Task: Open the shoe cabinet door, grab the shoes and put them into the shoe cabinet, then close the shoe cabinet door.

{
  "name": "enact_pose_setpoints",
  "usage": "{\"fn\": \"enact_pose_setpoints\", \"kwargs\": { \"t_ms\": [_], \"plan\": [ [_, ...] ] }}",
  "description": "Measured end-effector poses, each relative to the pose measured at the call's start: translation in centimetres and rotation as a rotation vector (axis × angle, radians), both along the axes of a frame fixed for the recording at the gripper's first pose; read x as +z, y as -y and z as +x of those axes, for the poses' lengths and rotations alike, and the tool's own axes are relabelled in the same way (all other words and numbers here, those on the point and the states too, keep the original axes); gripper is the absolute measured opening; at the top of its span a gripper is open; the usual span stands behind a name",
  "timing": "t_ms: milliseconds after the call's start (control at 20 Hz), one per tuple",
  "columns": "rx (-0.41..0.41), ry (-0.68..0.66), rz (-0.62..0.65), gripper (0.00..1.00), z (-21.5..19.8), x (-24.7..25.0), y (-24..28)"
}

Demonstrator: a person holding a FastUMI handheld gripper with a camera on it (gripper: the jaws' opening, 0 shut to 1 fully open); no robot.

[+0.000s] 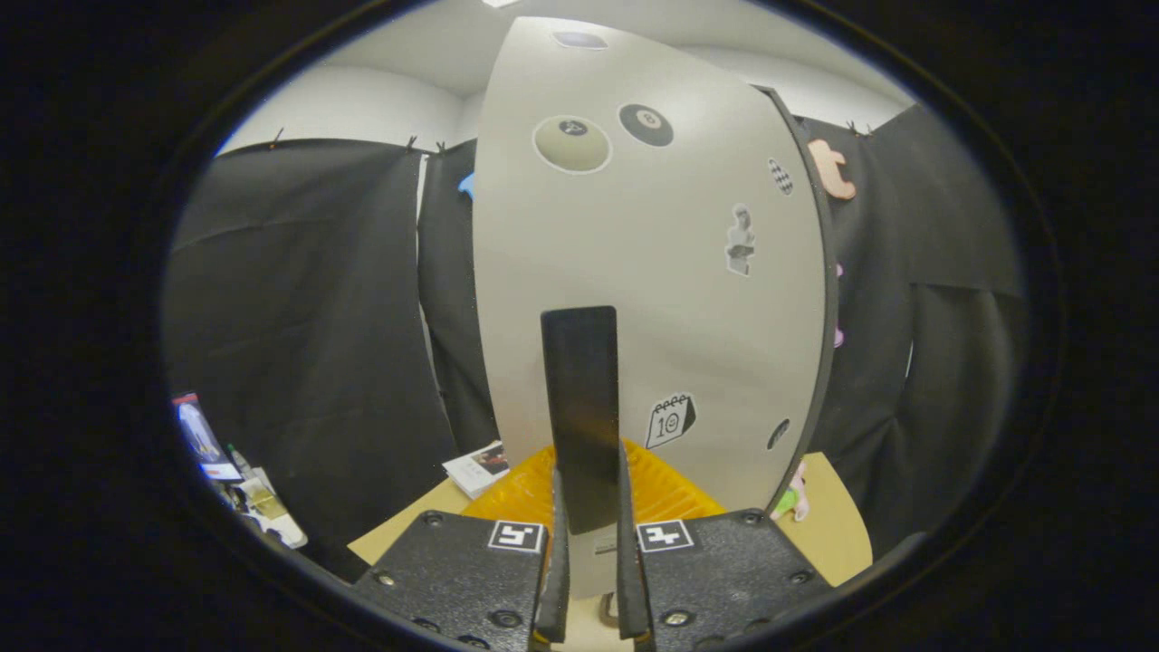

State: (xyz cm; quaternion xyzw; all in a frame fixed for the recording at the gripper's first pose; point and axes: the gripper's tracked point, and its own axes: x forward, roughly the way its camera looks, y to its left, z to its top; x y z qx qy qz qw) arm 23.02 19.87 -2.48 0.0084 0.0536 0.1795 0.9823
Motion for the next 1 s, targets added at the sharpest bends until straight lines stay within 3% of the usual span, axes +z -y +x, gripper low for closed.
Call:
{"fn": "enact_pose_setpoints", "kwargs": {
  "t_ms": [350,550,1000],
  "plan": [
    [-0.031,-0.004,0.003,0.22,-0.6,-0.2,1.7],
    [-0.082,0.004,-0.059,0.19,-0.3,-0.4,4.1],
    [-0.066,-0.013,-0.049,0.1,-1.0,-0.4,5.9]
  ]
}}
